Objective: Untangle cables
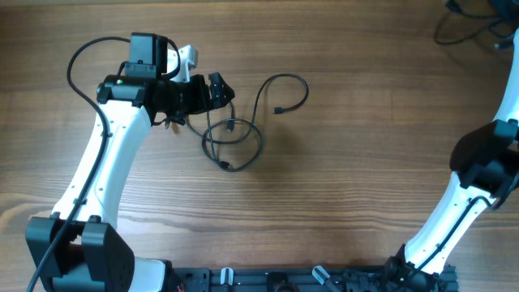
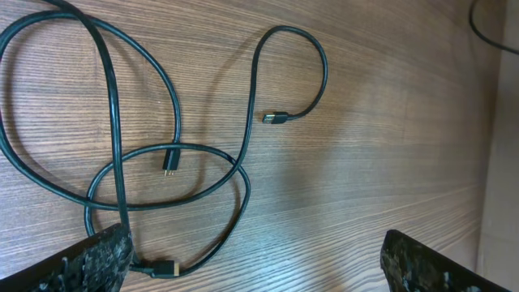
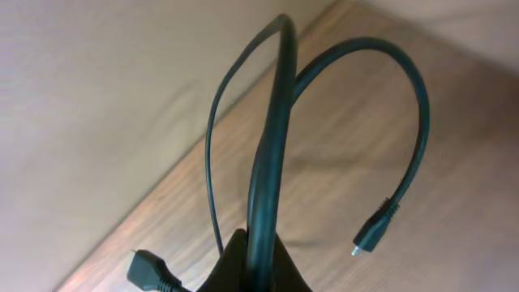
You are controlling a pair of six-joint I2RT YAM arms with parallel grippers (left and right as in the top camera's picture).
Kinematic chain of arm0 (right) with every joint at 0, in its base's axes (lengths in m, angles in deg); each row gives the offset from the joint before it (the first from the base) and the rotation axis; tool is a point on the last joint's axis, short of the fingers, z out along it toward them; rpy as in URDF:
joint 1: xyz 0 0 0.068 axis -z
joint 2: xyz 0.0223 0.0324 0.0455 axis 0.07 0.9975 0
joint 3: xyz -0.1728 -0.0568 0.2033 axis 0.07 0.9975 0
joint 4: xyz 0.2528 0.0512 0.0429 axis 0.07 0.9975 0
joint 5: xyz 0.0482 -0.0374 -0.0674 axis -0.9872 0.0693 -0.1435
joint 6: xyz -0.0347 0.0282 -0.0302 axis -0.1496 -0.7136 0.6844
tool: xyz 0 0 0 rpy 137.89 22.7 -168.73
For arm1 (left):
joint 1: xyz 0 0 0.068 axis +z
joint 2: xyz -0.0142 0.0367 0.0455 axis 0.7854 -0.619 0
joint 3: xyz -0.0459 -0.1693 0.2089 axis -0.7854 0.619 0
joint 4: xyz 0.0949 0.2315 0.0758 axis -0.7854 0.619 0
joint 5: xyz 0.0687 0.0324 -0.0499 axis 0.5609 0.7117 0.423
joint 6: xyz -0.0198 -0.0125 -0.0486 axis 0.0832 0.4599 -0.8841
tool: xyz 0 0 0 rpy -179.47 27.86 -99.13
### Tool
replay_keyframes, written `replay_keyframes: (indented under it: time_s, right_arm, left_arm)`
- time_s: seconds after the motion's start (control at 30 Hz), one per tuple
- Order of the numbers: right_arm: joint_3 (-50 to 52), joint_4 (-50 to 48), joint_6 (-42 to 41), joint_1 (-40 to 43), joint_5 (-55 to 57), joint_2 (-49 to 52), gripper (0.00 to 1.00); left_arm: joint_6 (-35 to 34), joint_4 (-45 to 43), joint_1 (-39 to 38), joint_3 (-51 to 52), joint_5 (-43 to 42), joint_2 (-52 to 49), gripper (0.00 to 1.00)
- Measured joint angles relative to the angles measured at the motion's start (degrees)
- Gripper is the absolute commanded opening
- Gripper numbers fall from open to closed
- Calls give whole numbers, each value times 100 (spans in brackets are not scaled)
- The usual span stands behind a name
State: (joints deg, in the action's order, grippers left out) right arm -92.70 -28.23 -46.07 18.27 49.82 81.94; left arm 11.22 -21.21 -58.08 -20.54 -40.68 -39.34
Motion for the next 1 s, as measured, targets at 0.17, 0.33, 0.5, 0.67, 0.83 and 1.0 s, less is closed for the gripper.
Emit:
replay_keyframes:
  time_s: [0.17,0.33,0.5,0.67,0.83,1.0]
  right_arm:
    - [-2,55,11,275,-708,374,43]
    - [11,560,87,358,-837,1025,100]
    - [26,813,111,348,-872,981,100]
    - [31,1228,306,306,-1025,269,100]
    - [11,1869,1067,-205,-1349,-776,100]
    - [9,2435,1919,-960,-1864,-857,100]
  left_arm:
    - [2,-35,0,0,0,0,100]
    - [2,-85,0,0,0,0,100]
    - [2,-127,0,0,0,0,100]
    - [2,-131,0,0,0,0,100]
    - [0,-149,0,0,111,0,100]
    - [-13,-122,-13,0,385,0,99]
